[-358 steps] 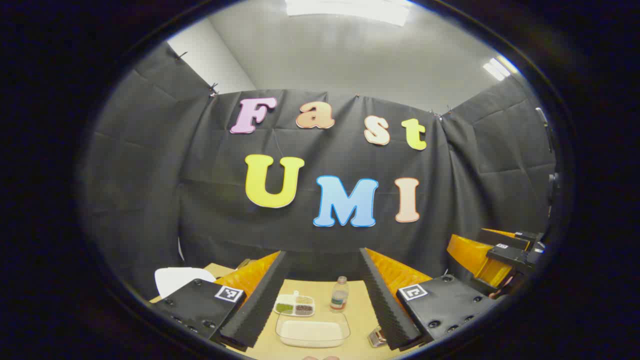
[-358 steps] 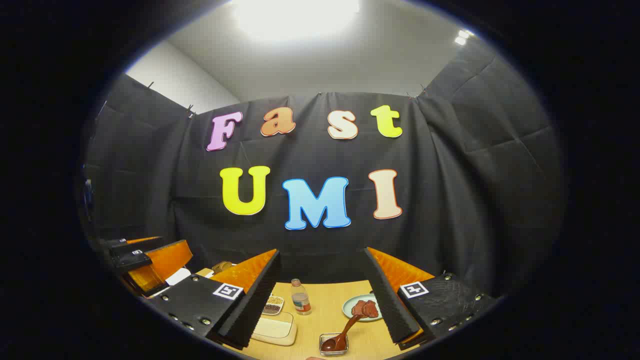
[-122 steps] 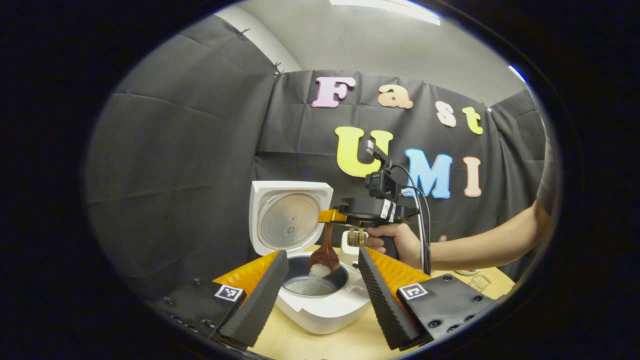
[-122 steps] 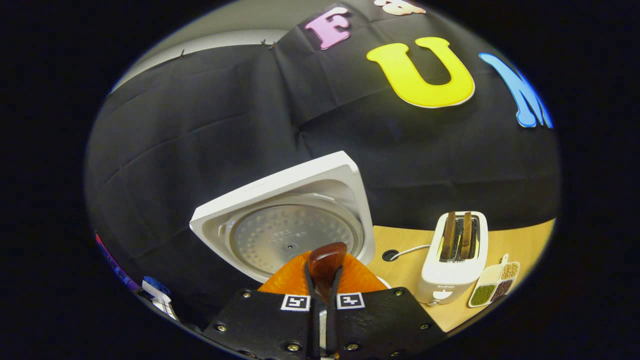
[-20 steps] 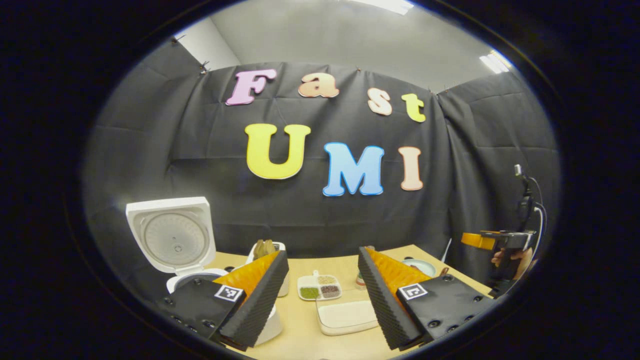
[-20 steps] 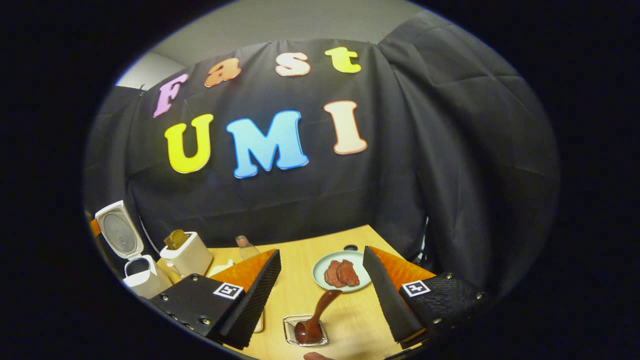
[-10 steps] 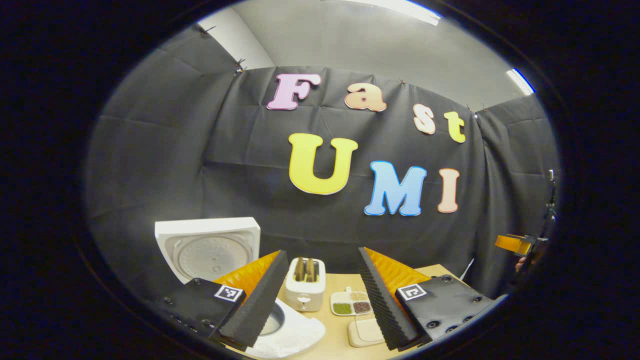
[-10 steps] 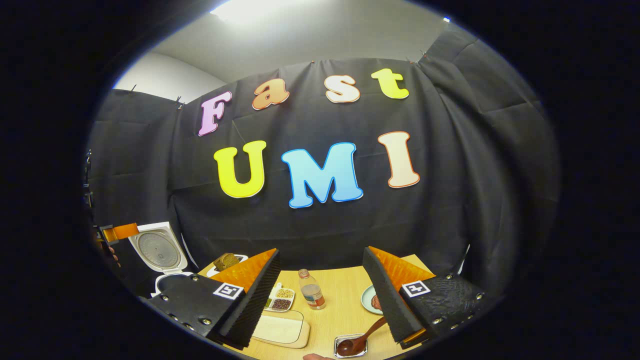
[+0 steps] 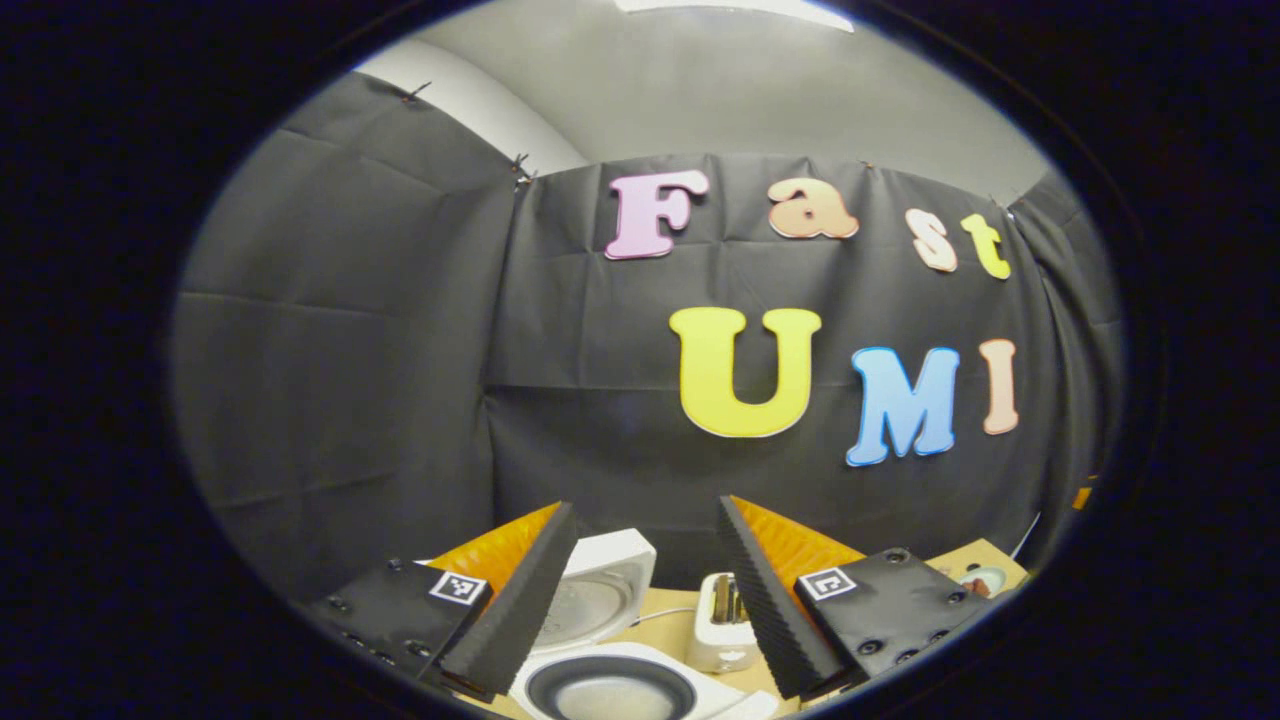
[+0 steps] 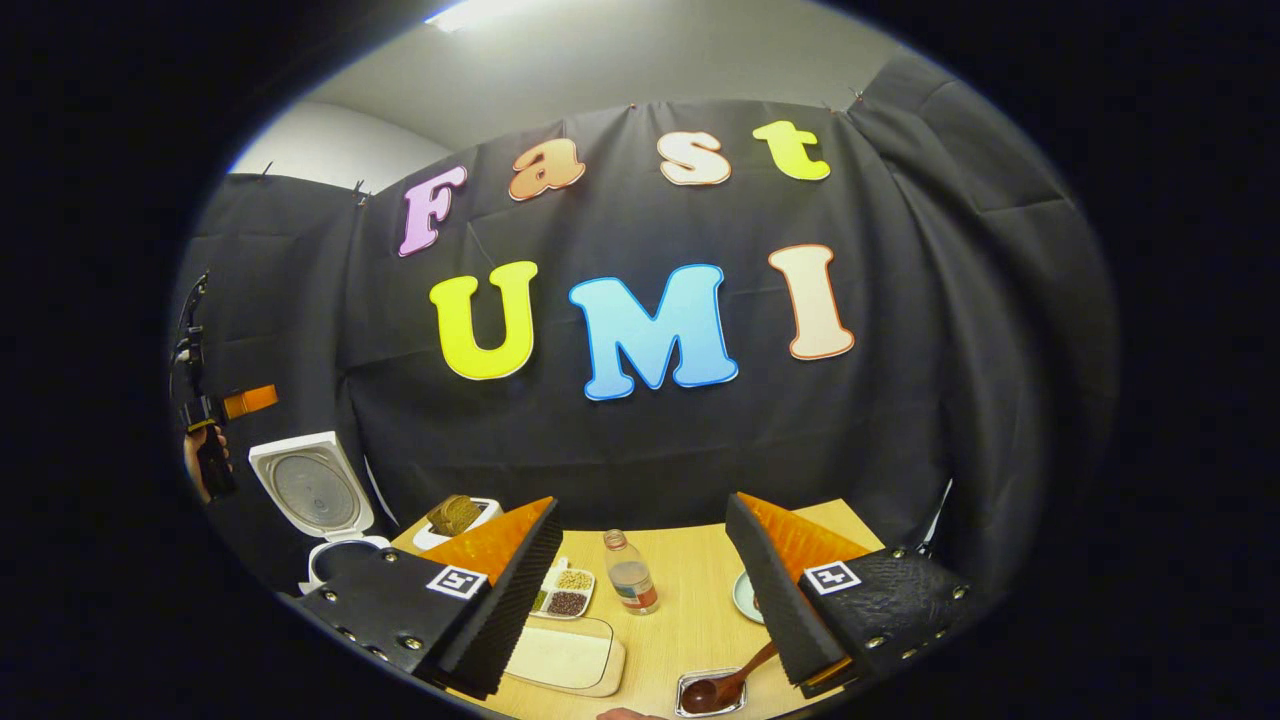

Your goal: Close the left gripper, press the button to open the rice cooker; take a wooden spoon from the chopstick holder with the right hand, scoop a spoonful of rice and pour it into the rice cooker, then put the wooden spoon back into the chopstick holder.

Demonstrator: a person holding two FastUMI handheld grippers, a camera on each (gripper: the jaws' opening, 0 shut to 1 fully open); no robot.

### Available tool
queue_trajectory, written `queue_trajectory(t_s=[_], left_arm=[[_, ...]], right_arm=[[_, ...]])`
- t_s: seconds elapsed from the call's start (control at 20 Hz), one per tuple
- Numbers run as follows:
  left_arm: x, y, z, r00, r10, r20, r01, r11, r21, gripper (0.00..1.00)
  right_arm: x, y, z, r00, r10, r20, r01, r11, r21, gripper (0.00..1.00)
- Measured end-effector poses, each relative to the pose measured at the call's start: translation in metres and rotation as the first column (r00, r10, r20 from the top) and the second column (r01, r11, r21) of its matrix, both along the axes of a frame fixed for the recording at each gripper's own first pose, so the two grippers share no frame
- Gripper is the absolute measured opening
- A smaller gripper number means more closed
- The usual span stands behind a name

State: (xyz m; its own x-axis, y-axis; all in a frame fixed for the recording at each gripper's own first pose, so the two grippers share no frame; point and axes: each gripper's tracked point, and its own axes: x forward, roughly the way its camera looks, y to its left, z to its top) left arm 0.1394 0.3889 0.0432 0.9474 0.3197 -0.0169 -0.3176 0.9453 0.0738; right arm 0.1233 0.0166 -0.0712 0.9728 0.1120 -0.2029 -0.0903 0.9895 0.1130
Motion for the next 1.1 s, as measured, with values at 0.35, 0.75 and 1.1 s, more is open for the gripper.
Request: queue_trajectory(t_s=[0.35,0.75,1.1], left_arm=[[0.053,0.084,-0.028,0.993,0.095,-0.066,-0.099,0.993,-0.057,0.98],[0.081,0.131,-0.090,0.960,0.189,-0.206,-0.215,0.970,-0.113,0.96],[0.069,0.122,-0.096,0.952,0.208,-0.225,-0.240,0.962,-0.128,0.96]], right_arm=[[0.010,-0.011,-0.008,0.999,-0.032,-0.030,0.032,0.999,-0.003,0.99],[0.013,-0.010,-0.008,0.999,-0.037,-0.035,0.037,0.999,-0.008,0.99],[0.009,-0.002,-0.003,0.999,-0.019,-0.029,0.019,1.000,-0.006,0.99]])
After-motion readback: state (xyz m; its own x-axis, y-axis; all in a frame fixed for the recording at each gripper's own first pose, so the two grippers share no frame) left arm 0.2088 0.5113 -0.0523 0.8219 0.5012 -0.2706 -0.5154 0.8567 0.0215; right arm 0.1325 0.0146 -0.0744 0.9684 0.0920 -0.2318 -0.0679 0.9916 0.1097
